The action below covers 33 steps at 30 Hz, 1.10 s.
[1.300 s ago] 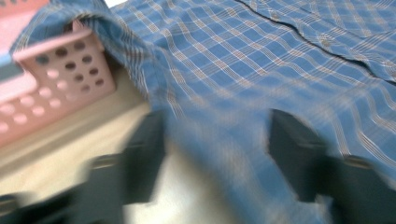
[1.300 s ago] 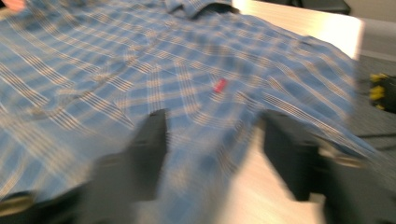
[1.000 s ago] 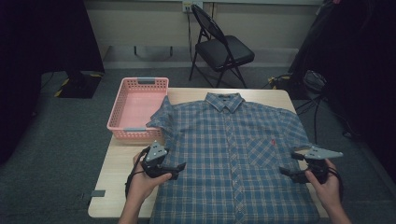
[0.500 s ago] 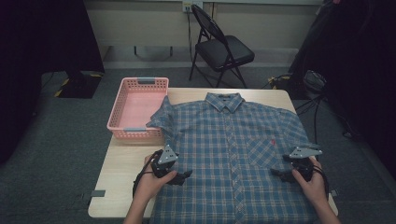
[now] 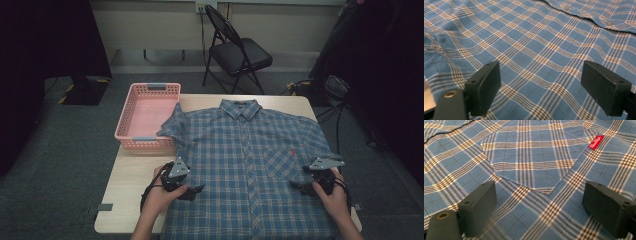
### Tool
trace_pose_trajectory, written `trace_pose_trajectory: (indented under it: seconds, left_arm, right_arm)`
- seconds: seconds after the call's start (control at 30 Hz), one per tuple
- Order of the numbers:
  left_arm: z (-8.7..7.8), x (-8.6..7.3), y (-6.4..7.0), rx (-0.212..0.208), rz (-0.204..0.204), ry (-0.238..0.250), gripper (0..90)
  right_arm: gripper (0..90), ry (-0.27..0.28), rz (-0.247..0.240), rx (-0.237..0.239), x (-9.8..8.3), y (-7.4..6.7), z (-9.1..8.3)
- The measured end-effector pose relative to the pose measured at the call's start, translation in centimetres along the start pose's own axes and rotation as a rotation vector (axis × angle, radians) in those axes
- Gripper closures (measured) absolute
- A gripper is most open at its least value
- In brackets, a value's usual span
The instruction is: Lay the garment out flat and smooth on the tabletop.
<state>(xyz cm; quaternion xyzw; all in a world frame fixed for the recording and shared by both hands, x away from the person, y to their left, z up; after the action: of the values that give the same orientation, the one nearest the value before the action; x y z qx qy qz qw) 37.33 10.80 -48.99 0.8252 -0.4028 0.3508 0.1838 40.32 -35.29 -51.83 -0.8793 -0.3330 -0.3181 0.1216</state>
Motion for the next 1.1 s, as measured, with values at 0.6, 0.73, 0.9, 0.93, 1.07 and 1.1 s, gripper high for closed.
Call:
trace_pose_trajectory:
  seconds: [0.6,0.73,0.9,0.93,1.07,1.1]
  left_arm:
    - [-1.3,-1.4,-1.2,0.031,-0.008,-0.020,16.0]
    - [-1.6,-1.8,-1.5,0.037,-0.017,-0.020,16.0]
    - [-1.8,-2.1,-1.8,0.043,-0.022,-0.022,16.0]
    - [-1.9,-2.2,-1.9,0.044,-0.027,-0.019,16.0]
    - [-2.2,-2.4,-2.2,0.054,-0.033,-0.018,16.0]
    - [-2.3,-2.5,-2.3,0.054,-0.031,-0.021,16.0]
  right_arm:
    - [11.0,0.000,-0.001,0.000,0.0,0.0,0.0]
    - [11.0,0.000,0.000,0.000,0.0,0.0,0.0]
    - [11.0,0.000,-0.001,0.000,0.0,0.0,0.0]
    - [11.0,0.000,-0.001,0.001,0.0,0.0,0.0]
    - [11.0,0.000,0.000,0.000,0.0,0.0,0.0]
    - [11.0,0.000,0.000,0.001,0.0,0.0,0.0]
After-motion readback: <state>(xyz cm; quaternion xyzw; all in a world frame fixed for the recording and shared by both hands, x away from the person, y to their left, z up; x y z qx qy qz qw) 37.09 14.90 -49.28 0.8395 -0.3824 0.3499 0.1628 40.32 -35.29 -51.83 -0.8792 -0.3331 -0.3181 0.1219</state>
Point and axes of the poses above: each handheld gripper's, and its own axes: z roughly forward along the jaws, x roughly out of its top, y roughly to its right, the point moved 3 cm from there along z, roughly forward along the jaws, and after that the axes turned 7 degrees about -y, right-handed, at the moved point
